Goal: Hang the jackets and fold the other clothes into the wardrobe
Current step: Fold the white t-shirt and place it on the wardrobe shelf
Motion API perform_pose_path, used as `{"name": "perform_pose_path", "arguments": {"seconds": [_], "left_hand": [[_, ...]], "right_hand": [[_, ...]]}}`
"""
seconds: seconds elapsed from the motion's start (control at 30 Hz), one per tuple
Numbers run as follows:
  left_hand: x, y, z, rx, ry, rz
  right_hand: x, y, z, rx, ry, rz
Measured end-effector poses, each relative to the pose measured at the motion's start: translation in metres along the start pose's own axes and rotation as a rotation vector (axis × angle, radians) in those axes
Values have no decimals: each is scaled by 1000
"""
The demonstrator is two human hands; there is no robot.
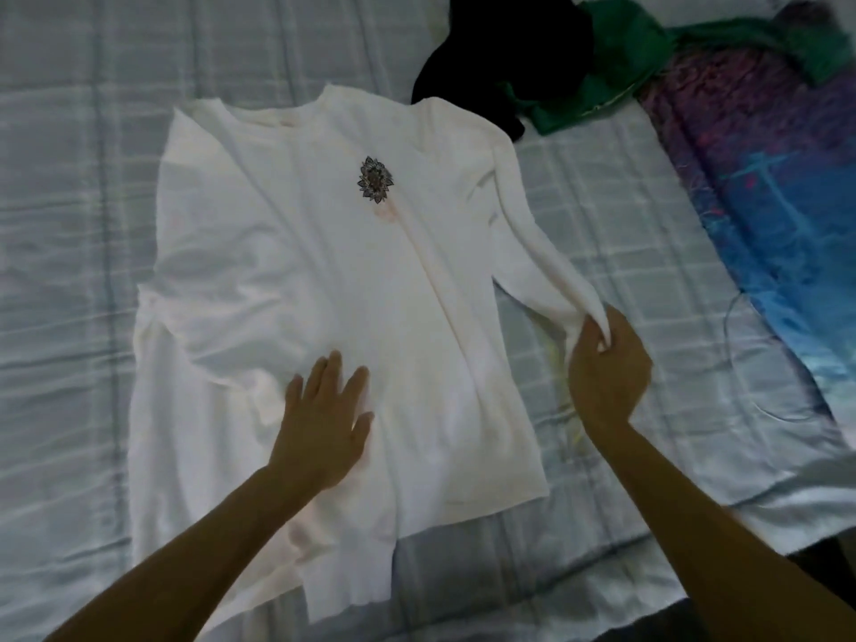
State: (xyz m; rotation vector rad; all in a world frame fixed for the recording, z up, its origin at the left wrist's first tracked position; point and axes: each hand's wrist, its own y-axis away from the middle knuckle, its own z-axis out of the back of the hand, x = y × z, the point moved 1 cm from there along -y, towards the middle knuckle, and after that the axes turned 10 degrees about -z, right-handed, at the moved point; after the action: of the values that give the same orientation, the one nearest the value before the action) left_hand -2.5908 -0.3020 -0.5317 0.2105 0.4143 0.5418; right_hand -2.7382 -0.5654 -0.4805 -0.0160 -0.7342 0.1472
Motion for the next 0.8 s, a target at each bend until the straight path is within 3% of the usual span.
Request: {"name": "perform_pose_path", "arguments": {"seconds": [0.1,0.17,0.23,0.27,0.43,0.5,0.63,0.7,0.8], "left_hand": [[13,2,9,-81,44,-26],[29,10,19,-159,46,17],[44,20,29,-207,30,75],[51,24,32,-237,26,89],[50,38,35,-345,72,1],[35,41,25,-333,52,-127],[4,46,0,-139,-36,-496],[-3,49,-3,-44,-127,-499],[10,50,5,-102,-188,-429]], "right_hand": [[52,67,-3,139,71,479],[70,125,-4,585,262,809],[75,167,-1,1070,512,853],[72,176,-2,1156,592,821],[58,161,-12,931,356,443],[47,159,-24,858,319,360],[25,166,-47,915,234,297],[17,167,-53,889,438,361],[18,168,-53,732,507,541]]}}
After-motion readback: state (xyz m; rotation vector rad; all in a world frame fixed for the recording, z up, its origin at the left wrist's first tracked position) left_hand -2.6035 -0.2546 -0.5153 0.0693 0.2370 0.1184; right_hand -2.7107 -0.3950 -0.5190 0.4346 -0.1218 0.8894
